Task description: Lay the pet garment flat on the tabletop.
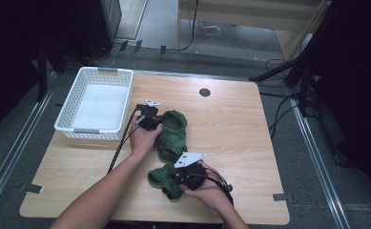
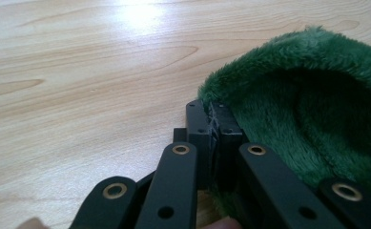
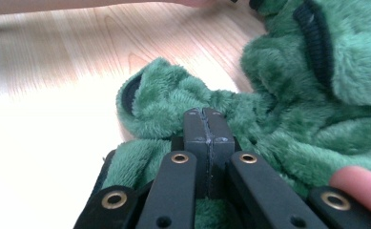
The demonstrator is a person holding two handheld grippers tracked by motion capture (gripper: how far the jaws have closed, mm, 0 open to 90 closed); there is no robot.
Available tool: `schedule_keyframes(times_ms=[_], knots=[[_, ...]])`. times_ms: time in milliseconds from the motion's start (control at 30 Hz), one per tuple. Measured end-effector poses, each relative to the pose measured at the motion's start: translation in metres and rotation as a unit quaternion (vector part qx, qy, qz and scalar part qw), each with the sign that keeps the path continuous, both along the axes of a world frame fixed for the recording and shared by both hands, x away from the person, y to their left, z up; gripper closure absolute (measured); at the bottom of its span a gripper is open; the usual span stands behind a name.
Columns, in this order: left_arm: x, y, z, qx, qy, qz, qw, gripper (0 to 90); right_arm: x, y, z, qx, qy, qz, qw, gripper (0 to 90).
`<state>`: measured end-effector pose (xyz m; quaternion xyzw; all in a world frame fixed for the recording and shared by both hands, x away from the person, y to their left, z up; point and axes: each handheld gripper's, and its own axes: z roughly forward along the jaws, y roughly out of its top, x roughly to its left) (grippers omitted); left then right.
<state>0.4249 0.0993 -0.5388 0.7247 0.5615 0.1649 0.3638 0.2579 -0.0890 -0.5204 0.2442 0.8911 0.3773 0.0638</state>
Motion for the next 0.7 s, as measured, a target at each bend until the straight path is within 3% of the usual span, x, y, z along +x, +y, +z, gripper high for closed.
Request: schedule_keyframes(times_ms=[33,100,167,233,300,367,400,500,600,700], knots=[[0.000,0.000,0.000,0.003,-0.002,-0.001,1.0000,88.6,-0.001,-0.001,0.001,0.005,-0.009,-0.006,0.9999,89.4],[-0.001,-0.001,0.000,0.002,-0.003,-0.003,1.0000,88.1,0.002,-0.001,0.007,0.030,-0.027,-0.044,0.9982,67.1],[-0.001,-0.002,-0.001,-0.001,-0.005,-0.004,1.0000,87.7,0.008,0.003,0.008,0.037,-0.038,-0.087,0.9948,54.0],[-0.001,-0.004,-0.001,-0.004,-0.007,-0.002,1.0000,87.2,0.016,0.010,0.004,0.035,-0.043,-0.122,0.9910,46.9],[-0.001,-0.005,-0.001,-0.005,-0.007,-0.003,1.0000,86.7,0.025,0.019,-0.007,0.009,-0.045,-0.154,0.9870,42.3],[-0.002,-0.005,-0.001,-0.007,-0.008,-0.003,0.9999,86.8,0.029,0.026,-0.018,-0.010,-0.049,-0.170,0.9842,46.1],[-0.002,-0.005,-0.001,-0.008,-0.008,-0.003,0.9999,87.0,0.029,0.028,-0.021,-0.016,-0.055,-0.175,0.9829,52.5],[-0.001,-0.005,-0.001,-0.007,-0.008,-0.005,0.9999,87.6,0.027,0.029,-0.021,-0.031,-0.067,-0.165,0.9835,71.9],[-0.001,-0.004,-0.001,-0.007,-0.006,-0.002,1.0000,88.2,0.029,0.021,-0.019,-0.009,-0.042,-0.152,0.9875,84.9],[-0.001,-0.004,0.000,-0.006,-0.004,0.002,1.0000,88.7,0.026,0.012,-0.011,0.003,-0.018,-0.124,0.9921,88.0]])
